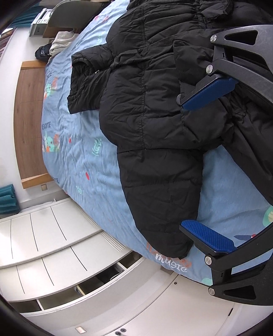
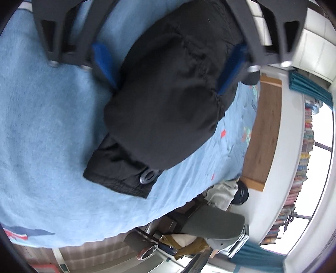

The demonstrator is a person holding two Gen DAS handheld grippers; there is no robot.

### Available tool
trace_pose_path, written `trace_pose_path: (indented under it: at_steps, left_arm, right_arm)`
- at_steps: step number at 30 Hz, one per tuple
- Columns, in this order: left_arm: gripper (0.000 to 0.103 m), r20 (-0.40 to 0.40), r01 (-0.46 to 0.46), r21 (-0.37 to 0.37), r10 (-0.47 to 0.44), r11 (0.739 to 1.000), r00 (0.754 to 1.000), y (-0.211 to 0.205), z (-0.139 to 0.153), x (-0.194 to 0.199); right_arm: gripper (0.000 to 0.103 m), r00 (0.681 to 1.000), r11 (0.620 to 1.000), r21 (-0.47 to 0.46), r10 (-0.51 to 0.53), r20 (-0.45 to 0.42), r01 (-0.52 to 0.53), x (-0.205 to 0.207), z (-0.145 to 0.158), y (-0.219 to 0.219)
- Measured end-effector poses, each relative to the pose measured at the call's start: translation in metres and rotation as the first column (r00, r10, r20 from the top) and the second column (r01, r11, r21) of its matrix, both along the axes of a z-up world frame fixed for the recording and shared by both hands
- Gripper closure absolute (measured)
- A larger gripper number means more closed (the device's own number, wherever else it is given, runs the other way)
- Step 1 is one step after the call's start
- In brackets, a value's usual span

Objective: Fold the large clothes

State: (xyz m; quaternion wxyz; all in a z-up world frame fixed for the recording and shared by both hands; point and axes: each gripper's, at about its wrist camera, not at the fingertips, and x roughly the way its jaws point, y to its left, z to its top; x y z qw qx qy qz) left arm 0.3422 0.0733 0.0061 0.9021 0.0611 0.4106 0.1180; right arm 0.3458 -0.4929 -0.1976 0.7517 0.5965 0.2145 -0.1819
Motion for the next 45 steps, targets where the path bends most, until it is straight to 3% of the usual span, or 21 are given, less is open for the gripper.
trace_pose_path:
  at_steps: [2, 6, 9, 21, 25, 31, 37, 42, 45]
  left_arm:
    - [0.001, -0.002, 0.006, 0.002, -0.006, 1.000, 1.000, -0.003, 0.000, 0.000]
    - [0.001, 0.004, 0.021, 0.006, -0.021, 1.000, 1.000, -0.010, 0.002, -0.001]
    - [0.001, 0.014, 0.031, 0.011, -0.031, 0.999, 0.999, -0.013, 0.006, -0.004]
    - [0.001, 0.051, 0.009, -0.004, -0.009, 1.000, 0.999, -0.005, 0.022, -0.020]
    - [0.001, 0.067, -0.014, -0.008, 0.015, 1.000, 0.998, 0.007, 0.030, -0.028]
    - [0.001, 0.091, -0.044, -0.017, 0.045, 0.999, 0.995, 0.032, 0.041, -0.045]
    - [0.001, 0.098, -0.090, -0.016, 0.091, 0.996, 0.991, 0.064, 0.044, -0.064]
    - [0.001, 0.098, -0.134, -0.027, 0.136, 0.991, 0.986, 0.090, 0.042, -0.076]
    - [0.001, 0.086, -0.155, -0.033, 0.157, 0.987, 0.984, 0.100, 0.035, -0.081]
  right_arm:
    - [0.066, 1.000, 1.000, 0.023, -0.009, 0.014, 0.008, -0.002, -0.004, -0.004]
    - [0.087, 0.998, 1.000, -0.001, 0.016, 0.054, -0.016, -0.001, 0.005, -0.005]
    - [0.093, 0.996, 0.997, -0.066, 0.055, 0.073, -0.050, 0.003, 0.027, -0.001]
    - [0.095, 0.960, 0.931, -0.305, 0.251, 0.128, -0.203, 0.033, 0.141, 0.047]
    - [0.096, 0.922, 0.880, -0.380, 0.361, 0.141, -0.286, 0.049, 0.179, 0.087]
    - [0.096, 0.838, 0.769, -0.492, 0.529, 0.134, -0.407, 0.076, 0.232, 0.171]
    - [0.096, 0.764, 0.683, -0.550, 0.634, 0.119, -0.481, 0.094, 0.255, 0.243]
    - [0.099, 0.722, 0.631, -0.570, 0.686, 0.093, -0.526, 0.097, 0.254, 0.292]
    - [0.101, 0.675, 0.583, -0.571, 0.735, 0.065, -0.579, 0.102, 0.243, 0.321]
